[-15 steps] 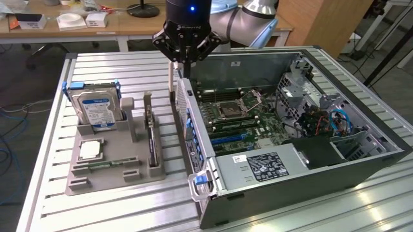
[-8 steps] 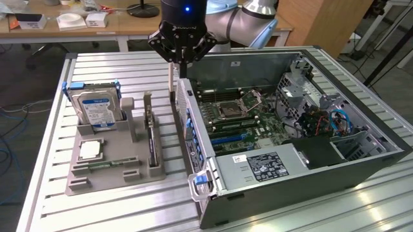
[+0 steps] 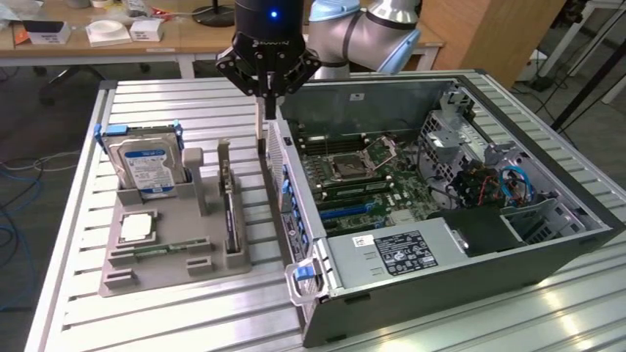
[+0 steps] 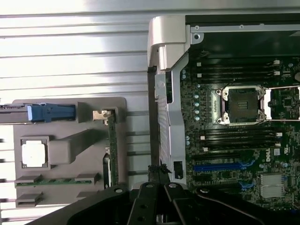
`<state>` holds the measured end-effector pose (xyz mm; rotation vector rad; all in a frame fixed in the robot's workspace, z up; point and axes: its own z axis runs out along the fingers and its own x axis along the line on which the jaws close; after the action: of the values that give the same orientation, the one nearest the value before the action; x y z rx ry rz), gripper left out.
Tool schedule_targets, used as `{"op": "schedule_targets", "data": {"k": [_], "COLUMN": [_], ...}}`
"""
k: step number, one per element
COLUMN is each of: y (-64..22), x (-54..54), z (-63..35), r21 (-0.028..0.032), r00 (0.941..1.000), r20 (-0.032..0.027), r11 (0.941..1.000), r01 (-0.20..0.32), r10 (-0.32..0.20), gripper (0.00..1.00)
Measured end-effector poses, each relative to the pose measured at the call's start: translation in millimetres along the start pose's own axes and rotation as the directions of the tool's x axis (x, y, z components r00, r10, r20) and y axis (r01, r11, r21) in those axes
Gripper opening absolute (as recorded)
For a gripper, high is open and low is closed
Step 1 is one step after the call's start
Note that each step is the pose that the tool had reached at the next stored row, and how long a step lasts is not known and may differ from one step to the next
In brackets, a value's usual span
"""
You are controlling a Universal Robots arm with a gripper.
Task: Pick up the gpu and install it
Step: 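Reach for the gpu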
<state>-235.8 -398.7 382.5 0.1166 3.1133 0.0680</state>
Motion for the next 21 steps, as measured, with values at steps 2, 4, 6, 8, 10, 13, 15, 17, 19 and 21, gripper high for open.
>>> {"op": "schedule_targets", "data": {"k": [2,4,6,8,10,13,15,17,19,21], "y": [-0.2,-0.4,-0.6,-0.7,-0.9,-1.2,-1.3,-1.4,-1.6,-1.7], "x": [2.7,5.1,7.3,9.6,11.8,14.8,16.7,18.3,20.1,22.0], "z": [0.1,0.2,0.4,0.5,0.6,0.8,0.9,1.0,1.1,1.2], "r21": [0.0000,0.0000,0.0000,0.0001,0.0000,0.0000,0.0000,0.0000,0.0000,0.0000], "r00": [1.0000,1.0000,1.0000,1.0000,1.0000,1.0000,1.0000,1.0000,1.0000,1.0000], "r20": [0.0000,0.0000,0.0000,0.0000,0.0000,0.0000,0.0000,0.0000,0.0000,0.0001], "r11": [1.0000,1.0000,1.0000,1.0000,1.0000,1.0000,1.0000,1.0000,1.0000,1.0000], "r01": [0.000,0.000,0.000,0.000,0.000,0.000,0.000,0.000,0.000,0.000], "r10": [0.000,0.000,0.000,0.000,0.000,0.000,0.000,0.000,0.000,0.000], "gripper": [0.11,0.11,0.11,0.11,0.11,0.11,0.11,0.11,0.11,0.11]}}
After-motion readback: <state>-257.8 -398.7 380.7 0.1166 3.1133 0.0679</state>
